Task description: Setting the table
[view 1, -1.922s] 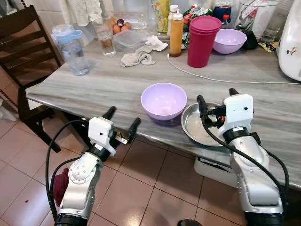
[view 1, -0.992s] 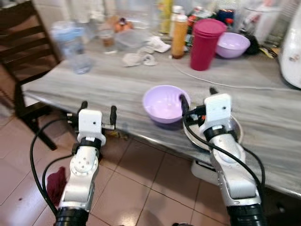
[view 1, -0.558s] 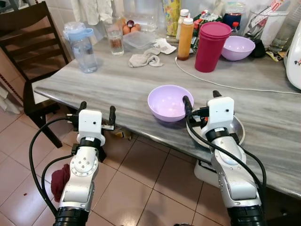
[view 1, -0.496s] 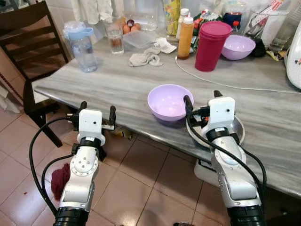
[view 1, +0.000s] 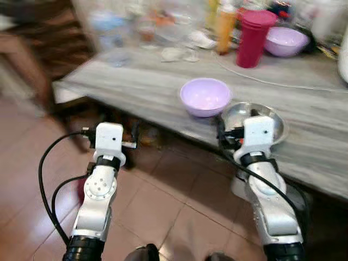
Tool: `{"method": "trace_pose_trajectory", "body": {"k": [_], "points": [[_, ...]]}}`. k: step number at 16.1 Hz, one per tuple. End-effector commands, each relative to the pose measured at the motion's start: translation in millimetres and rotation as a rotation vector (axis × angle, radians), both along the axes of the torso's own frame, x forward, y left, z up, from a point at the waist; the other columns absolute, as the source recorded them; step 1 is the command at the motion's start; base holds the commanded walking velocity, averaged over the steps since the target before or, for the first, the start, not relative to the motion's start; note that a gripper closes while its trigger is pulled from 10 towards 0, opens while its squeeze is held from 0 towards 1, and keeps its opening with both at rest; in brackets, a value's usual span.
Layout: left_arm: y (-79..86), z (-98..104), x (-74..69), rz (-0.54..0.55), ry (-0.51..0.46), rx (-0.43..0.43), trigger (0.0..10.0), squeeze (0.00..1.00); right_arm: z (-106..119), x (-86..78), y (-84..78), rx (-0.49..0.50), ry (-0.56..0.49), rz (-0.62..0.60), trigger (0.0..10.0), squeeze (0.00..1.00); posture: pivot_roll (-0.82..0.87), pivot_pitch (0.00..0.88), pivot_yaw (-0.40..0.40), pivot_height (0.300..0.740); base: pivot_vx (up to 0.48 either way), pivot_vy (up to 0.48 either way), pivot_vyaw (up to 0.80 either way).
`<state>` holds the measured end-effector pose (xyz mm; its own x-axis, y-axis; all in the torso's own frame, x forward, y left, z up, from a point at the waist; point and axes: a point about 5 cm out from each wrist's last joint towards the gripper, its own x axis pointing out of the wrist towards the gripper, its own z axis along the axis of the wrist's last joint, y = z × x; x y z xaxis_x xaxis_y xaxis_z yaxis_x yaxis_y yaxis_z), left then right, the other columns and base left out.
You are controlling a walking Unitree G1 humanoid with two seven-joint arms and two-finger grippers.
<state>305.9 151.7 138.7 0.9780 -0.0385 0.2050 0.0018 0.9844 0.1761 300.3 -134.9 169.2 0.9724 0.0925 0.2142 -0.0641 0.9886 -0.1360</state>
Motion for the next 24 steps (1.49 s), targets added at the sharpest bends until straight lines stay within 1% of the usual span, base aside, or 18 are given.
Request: {"method": "trace_pose_trajectory", "body": {"k": [1,3,6,8,10,12,15,18,20,21,24], "points": [[2.0,-5,-0.3,0.005,0.028,0.001,10.0,0.00,1,-0.7,-2.3,0.017,-0.002,-0.016,10.0,0.00,-0.17,0.105,0.085,0.740,-0.326,0.000,0.00],[1.6,-6,2.7,-0.004,0.028,-0.003,10.0,0.00,0,2.2,-2.1,0.024,-0.005,-0.018,10.0,0.00,-0.17,0.070,0.096,0.740,-0.328,0.000,0.00],[-0.6,2,12.6,-0.018,0.010,-0.003,10.0,0.00,8,11.9,-2.9,0.039,-0.031,-0.038,10.0,0.00,-0.17,0.040,0.108,0.740,-0.329,0.000,0.00],[-2.1,3,16.0,-0.027,0.008,-0.002,10.0,0.00,7,12.3,-4.1,0.041,-0.030,-0.044,10.0,0.00,-0.18,0.034,0.113,0.740,-0.334,0.000,0.00],[-4.7,1,17.5,-0.046,0.016,-0.014,10.0,0.00,2,9.1,-8.0,0.043,-0.013,-0.059,10.0,0.00,-0.20,0.031,0.117,0.740,-0.334,0.000,0.00],[-7.0,-1,16.8,-0.056,0.022,-0.021,10.0,0.00,-1,7.3,-8.2,0.070,0.002,-0.052,10.0,0.00,-0.21,0.036,0.116,0.740,-0.336,0.000,-0.56],[-9.2,-4,16.6,-0.058,0.028,-0.028,10.0,0.00,-3,4.4,-9.8,0.063,0.012,-0.053,10.0,0.00,-0.22,0.046,0.107,0.740,-0.337,0.000,-0.75],[-11.9,-5,15.1,-0.073,0.034,-0.042,10.0,0.00,-2,7.0,-11.6,0.069,0.017,-0.052,10.0,0.00,-0.21,0.059,0.110,0.740,-0.334,0.000,-0.61],[-14.5,-5,11.2,-0.119,0.022,-0.067,10.0,0.00,-2,7.3,-11.9,0.071,0.019,-0.054,10.0,0.00,-0.21,0.065,0.109,0.740,0.000,0.000,0.00],[-16.3,-3,8.5,-0.159,0.009,-0.074,10.0,0.00,-4,6.8,-10.8,0.072,0.024,-0.053,10.0,0.00,-0.20,0.069,0.110,0.740,0.000,0.000,0.00],[-20.6,-2,7.5,-0.218,0.018,-0.090,10.0,0.00,-5,5.5,-9.2,0.071,0.032,-0.050,10.0,0.00,-0.20,0.078,0.112,0.740,0.000,0.000,0.00]]}}
